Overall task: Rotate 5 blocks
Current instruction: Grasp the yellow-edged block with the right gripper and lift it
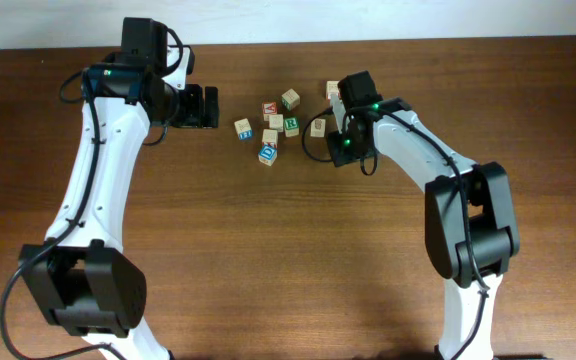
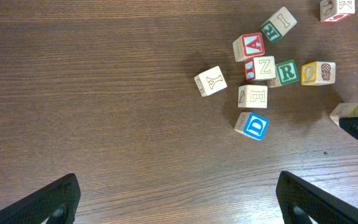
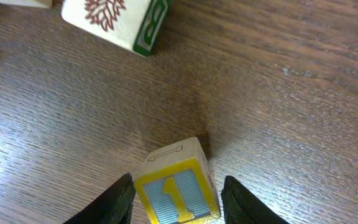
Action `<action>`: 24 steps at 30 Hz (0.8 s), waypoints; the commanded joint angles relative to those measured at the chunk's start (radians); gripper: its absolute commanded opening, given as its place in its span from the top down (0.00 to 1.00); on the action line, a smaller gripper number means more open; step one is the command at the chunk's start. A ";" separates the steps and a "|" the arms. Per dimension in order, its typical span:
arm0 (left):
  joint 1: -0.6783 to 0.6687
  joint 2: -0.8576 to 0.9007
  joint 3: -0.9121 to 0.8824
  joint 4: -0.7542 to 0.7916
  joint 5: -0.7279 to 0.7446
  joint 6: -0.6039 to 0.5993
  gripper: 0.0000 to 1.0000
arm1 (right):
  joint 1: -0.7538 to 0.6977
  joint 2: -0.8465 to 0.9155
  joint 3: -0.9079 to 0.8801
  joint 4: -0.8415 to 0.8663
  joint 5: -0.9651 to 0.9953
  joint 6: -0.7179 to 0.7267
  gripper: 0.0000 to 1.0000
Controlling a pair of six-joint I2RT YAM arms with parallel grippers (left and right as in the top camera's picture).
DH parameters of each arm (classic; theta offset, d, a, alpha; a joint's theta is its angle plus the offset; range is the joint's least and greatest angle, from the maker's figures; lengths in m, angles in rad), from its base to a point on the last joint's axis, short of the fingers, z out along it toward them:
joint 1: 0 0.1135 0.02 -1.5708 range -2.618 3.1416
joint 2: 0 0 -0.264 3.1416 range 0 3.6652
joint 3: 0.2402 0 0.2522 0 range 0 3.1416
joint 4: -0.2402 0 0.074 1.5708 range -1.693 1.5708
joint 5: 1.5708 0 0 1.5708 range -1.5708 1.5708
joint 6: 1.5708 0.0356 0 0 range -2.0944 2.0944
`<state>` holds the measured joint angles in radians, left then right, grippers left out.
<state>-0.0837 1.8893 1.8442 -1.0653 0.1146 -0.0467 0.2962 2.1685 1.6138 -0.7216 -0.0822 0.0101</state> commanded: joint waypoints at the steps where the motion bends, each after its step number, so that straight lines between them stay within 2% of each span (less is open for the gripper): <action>1: 0.003 0.000 0.022 0.001 -0.011 -0.010 0.01 | -0.001 0.016 0.011 -0.016 0.012 0.002 0.55; 7: 0.003 0.000 0.022 0.001 -0.011 -0.010 0.01 | -0.001 0.014 0.018 -0.029 0.012 0.108 0.68; 10: 0.003 0.000 0.022 0.001 -0.011 -0.010 0.01 | -0.001 0.014 0.027 -0.022 0.018 0.112 0.64; 14: 0.003 0.000 0.022 0.001 -0.010 -0.010 0.01 | -0.002 0.014 0.027 -0.026 0.035 0.125 0.64; 18: 0.003 0.000 0.022 0.001 -0.011 -0.010 0.01 | -0.002 0.002 0.038 -0.138 0.031 0.236 0.64; 24: 0.013 0.000 0.022 0.001 -0.011 -0.010 0.01 | -0.002 -0.016 0.048 -0.345 -0.001 0.301 0.64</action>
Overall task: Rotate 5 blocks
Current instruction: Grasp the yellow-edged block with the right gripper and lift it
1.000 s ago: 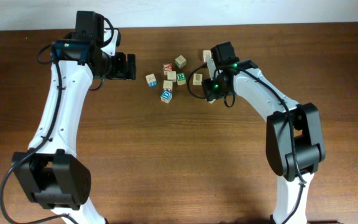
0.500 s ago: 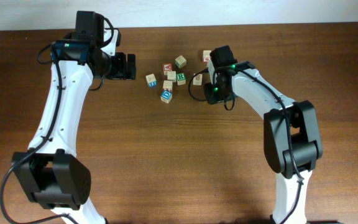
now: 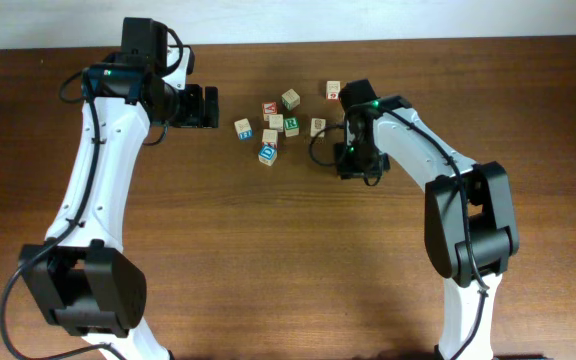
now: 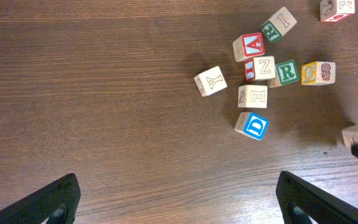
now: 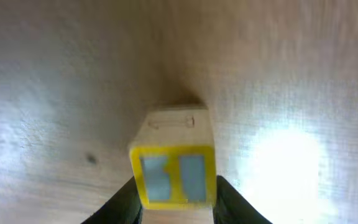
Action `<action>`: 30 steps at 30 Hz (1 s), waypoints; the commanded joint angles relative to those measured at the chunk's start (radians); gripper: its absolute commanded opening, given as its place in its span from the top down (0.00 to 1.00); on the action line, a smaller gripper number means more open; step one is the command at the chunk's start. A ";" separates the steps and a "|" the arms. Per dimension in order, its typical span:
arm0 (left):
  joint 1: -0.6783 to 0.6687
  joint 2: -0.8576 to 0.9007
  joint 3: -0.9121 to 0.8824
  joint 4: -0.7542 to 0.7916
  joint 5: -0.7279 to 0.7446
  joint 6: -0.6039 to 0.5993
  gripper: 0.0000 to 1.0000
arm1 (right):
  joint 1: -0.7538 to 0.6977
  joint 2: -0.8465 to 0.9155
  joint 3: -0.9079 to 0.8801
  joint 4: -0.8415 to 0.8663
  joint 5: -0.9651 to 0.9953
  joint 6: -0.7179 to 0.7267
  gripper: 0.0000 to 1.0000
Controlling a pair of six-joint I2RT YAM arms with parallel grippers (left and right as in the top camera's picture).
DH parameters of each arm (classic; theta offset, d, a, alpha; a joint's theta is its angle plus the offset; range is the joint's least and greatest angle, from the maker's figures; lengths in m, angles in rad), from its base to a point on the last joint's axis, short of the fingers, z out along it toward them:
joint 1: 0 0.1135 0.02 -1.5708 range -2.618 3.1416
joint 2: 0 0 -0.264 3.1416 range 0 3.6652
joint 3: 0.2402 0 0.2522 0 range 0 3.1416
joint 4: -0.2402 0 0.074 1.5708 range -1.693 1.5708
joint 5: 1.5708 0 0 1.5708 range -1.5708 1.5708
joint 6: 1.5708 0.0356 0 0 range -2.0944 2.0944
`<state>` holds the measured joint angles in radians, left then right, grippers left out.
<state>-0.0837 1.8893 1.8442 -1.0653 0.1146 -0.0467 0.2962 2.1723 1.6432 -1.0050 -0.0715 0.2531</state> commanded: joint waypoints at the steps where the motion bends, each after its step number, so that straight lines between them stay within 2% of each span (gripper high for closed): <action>1: 0.016 0.000 0.022 0.001 -0.011 -0.010 0.01 | -0.001 -0.019 0.014 -0.093 -0.024 0.060 0.64; 4: 0.013 0.000 0.022 0.001 -0.011 -0.010 0.01 | 0.018 -0.019 0.005 -0.179 -0.037 0.060 0.63; 5: 0.013 0.000 0.022 0.001 -0.011 -0.010 0.01 | 0.022 -0.019 0.000 -0.185 -0.037 0.060 0.59; 8: 0.013 0.000 0.022 0.001 -0.011 -0.010 0.01 | 0.033 -0.019 -0.018 -0.182 -0.036 0.063 0.57; 9: 0.013 0.000 0.022 0.001 -0.011 -0.010 0.01 | 0.033 -0.019 -0.018 -0.165 -0.034 0.063 0.57; 15: 0.013 0.000 0.022 0.001 -0.011 -0.010 0.01 | 0.031 -0.019 -0.018 0.015 0.115 0.043 0.41; 18: 0.013 0.000 0.022 0.001 -0.011 -0.010 0.01 | 0.031 -0.018 -0.018 0.054 0.138 0.039 0.39; 21: 0.013 0.000 0.022 0.001 -0.011 -0.010 0.01 | 0.031 -0.018 -0.018 0.083 0.137 0.032 0.42; 23: 0.013 0.000 0.022 0.001 -0.011 -0.010 0.01 | 0.031 -0.018 -0.018 0.094 0.137 0.032 0.51; 24: 0.013 0.000 0.022 0.001 -0.010 -0.010 0.01 | 0.031 -0.017 -0.018 0.098 0.137 0.032 0.60; 25: 0.013 0.000 0.022 0.001 -0.011 -0.010 0.01 | 0.031 -0.017 -0.018 0.101 0.137 0.032 0.63; 30: 0.013 0.000 0.022 0.001 -0.011 -0.010 0.01 | 0.031 -0.018 -0.016 0.080 0.124 0.032 0.66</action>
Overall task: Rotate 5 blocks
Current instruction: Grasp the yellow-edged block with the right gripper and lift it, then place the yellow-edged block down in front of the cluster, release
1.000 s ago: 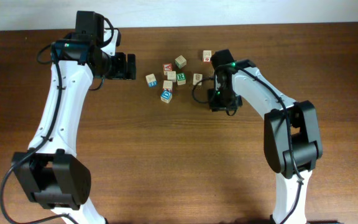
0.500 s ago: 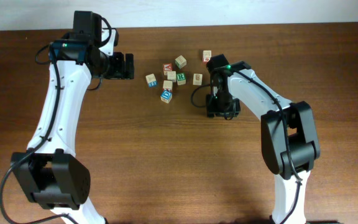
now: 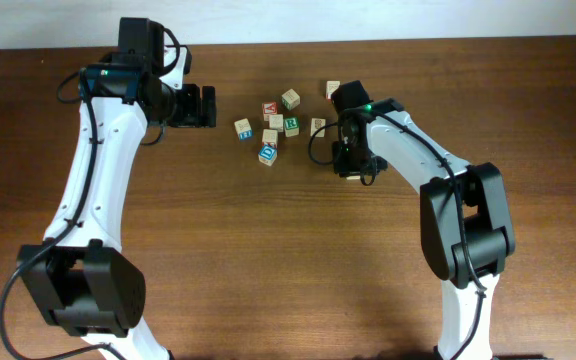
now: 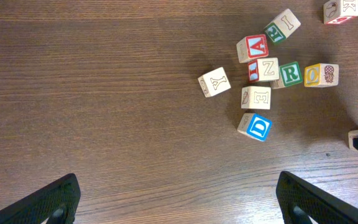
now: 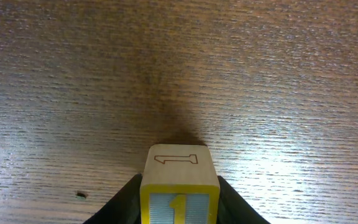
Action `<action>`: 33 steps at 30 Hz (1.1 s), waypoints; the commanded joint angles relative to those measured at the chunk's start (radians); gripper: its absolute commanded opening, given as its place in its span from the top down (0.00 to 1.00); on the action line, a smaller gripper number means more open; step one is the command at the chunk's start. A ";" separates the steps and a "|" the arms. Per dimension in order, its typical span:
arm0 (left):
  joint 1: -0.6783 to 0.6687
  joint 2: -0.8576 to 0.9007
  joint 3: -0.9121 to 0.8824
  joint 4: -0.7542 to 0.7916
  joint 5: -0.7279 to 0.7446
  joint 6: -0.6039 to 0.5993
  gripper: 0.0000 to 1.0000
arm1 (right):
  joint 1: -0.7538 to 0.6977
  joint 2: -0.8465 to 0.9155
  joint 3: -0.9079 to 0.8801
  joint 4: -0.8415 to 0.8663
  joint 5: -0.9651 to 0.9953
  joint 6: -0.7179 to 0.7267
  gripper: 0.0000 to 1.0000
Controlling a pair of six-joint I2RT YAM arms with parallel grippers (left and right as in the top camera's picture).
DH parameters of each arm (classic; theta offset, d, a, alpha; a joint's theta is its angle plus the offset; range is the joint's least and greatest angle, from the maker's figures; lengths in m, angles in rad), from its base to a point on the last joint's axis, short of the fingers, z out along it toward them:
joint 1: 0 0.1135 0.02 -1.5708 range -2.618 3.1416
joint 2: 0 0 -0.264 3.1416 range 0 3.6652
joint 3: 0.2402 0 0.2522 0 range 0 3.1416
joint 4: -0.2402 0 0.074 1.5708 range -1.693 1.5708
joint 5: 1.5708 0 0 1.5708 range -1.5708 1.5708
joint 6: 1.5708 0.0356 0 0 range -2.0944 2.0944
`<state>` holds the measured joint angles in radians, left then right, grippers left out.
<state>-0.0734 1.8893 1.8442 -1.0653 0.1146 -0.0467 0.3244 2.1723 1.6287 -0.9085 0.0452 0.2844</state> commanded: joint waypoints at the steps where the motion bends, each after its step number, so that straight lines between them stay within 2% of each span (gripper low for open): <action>1: 0.002 0.000 0.022 0.002 -0.011 -0.010 0.01 | 0.003 -0.018 0.004 -0.034 0.007 0.001 0.67; 5: 0.002 0.000 0.022 0.001 -0.011 -0.010 0.01 | 0.003 -0.018 0.048 -0.180 -0.024 0.002 0.73; 10: 0.002 0.000 0.022 0.001 -0.011 -0.010 0.01 | 0.004 -0.018 0.045 -0.298 -0.115 0.001 0.73; 20: 0.002 0.000 0.022 0.001 -0.011 -0.010 0.01 | 0.024 -0.018 -0.035 -0.320 -0.117 0.013 0.72; 22: 0.002 0.000 0.022 0.001 -0.011 -0.010 0.01 | 0.024 -0.018 -0.031 -0.322 -0.117 0.013 0.59; 26: 0.002 0.000 0.022 0.001 -0.011 -0.010 0.01 | 0.022 -0.018 -0.008 -0.340 -0.117 0.012 0.48; 33: 0.002 0.000 0.022 0.001 -0.011 -0.010 0.01 | 0.022 -0.018 0.098 -0.375 -0.117 0.008 0.46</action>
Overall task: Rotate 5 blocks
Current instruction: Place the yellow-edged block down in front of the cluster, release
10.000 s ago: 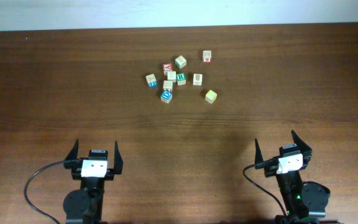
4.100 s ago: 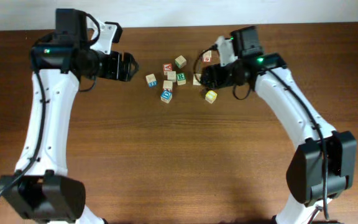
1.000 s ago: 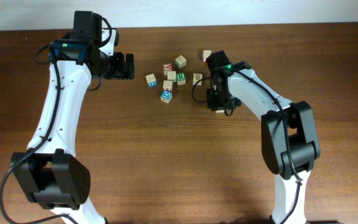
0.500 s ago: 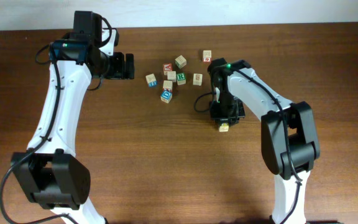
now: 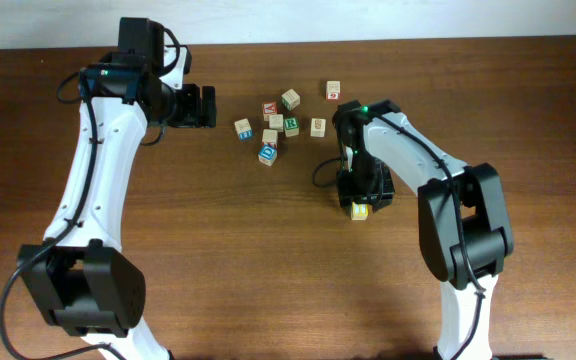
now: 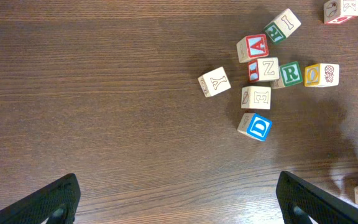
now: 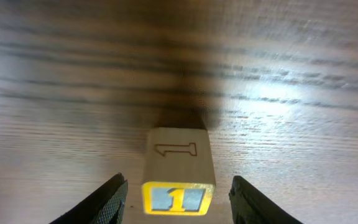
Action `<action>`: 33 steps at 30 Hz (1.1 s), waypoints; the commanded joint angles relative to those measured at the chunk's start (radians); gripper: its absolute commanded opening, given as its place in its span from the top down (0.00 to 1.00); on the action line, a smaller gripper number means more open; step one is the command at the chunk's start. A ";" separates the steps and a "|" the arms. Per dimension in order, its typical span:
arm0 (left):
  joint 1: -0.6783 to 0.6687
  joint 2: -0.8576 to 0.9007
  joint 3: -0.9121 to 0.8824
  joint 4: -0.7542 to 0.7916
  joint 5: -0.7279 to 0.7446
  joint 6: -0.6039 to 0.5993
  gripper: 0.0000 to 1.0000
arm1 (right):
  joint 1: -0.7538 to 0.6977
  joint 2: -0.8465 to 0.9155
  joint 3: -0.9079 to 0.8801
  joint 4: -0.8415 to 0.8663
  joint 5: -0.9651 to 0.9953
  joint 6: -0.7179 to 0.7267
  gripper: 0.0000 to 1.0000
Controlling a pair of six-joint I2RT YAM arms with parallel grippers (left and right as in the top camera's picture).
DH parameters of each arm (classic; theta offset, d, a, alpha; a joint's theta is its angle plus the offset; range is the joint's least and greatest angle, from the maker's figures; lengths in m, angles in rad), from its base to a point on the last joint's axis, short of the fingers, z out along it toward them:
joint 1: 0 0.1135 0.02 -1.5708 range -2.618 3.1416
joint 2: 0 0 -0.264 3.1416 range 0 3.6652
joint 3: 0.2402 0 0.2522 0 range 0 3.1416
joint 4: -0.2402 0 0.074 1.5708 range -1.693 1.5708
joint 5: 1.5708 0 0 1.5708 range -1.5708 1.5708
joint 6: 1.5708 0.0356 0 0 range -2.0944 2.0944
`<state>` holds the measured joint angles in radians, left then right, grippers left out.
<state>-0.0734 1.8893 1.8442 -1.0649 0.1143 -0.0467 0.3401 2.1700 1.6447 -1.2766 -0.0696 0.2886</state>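
Observation:
The "1" block, pale wood with a yellow-framed front face, sits between the fingers of my right gripper, which is open with a gap on each side. From overhead the "1" block lies just below the right gripper, in front of the cluster. The other letter blocks lie grouped: a blue D block, a Y block and several more. My left gripper hovers open, left of the cluster and holding nothing.
A red-edged K block lies alone behind the cluster, and a yellow O block sits at its right end. Bare wooden table spreads in front and to the left.
My right gripper was shut on the "1" block right of the cluster. It is now nearer the table's front edge and open, the block standing free between its fingers. The left arm is unchanged.
The right gripper first had the "1" block between its fingers, tilted, close to the yellow O block. Then it was shut on it a little away from the cluster, and still so a second later. Now the block sits further forward, let go.

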 commanded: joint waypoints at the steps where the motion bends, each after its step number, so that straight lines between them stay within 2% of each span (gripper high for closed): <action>1: 0.002 0.000 0.022 0.001 -0.010 -0.010 0.01 | 0.006 -0.015 0.113 -0.007 -0.003 0.005 0.46; 3: 0.002 0.000 0.022 0.001 -0.010 -0.010 0.01 | 0.009 -0.015 0.187 0.028 -0.023 0.005 0.45; 5: 0.002 0.000 0.022 0.001 -0.010 -0.010 0.01 | 0.013 -0.015 0.217 0.097 -0.077 0.005 0.40; 8: 0.002 0.000 0.022 0.001 -0.010 -0.010 0.01 | 0.034 -0.010 0.224 0.284 -0.141 0.064 0.39; 11: 0.002 0.000 0.022 0.001 -0.010 -0.010 0.01 | 0.053 0.003 0.223 0.399 -0.066 0.107 0.38; 14: 0.002 0.000 0.022 0.001 -0.010 -0.010 0.01 | 0.053 0.031 0.224 0.484 0.058 0.113 0.25; 17: 0.002 0.000 0.022 0.001 -0.010 -0.010 0.01 | 0.041 0.060 0.226 0.545 0.075 0.112 0.23; 21: 0.002 0.000 0.022 0.001 -0.010 -0.010 0.01 | 0.026 0.074 0.290 0.523 0.084 0.109 0.23; 27: 0.002 0.000 0.022 0.001 -0.010 -0.010 0.01 | -0.003 0.174 0.554 0.341 0.079 0.109 0.23; 33: 0.002 0.000 0.022 0.001 -0.010 -0.010 0.01 | 0.007 0.277 0.580 0.359 0.085 0.114 0.32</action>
<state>-0.0734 1.8893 1.8442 -1.0653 0.1143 -0.0467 0.3405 2.3581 2.2166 -0.9192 -0.0063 0.3927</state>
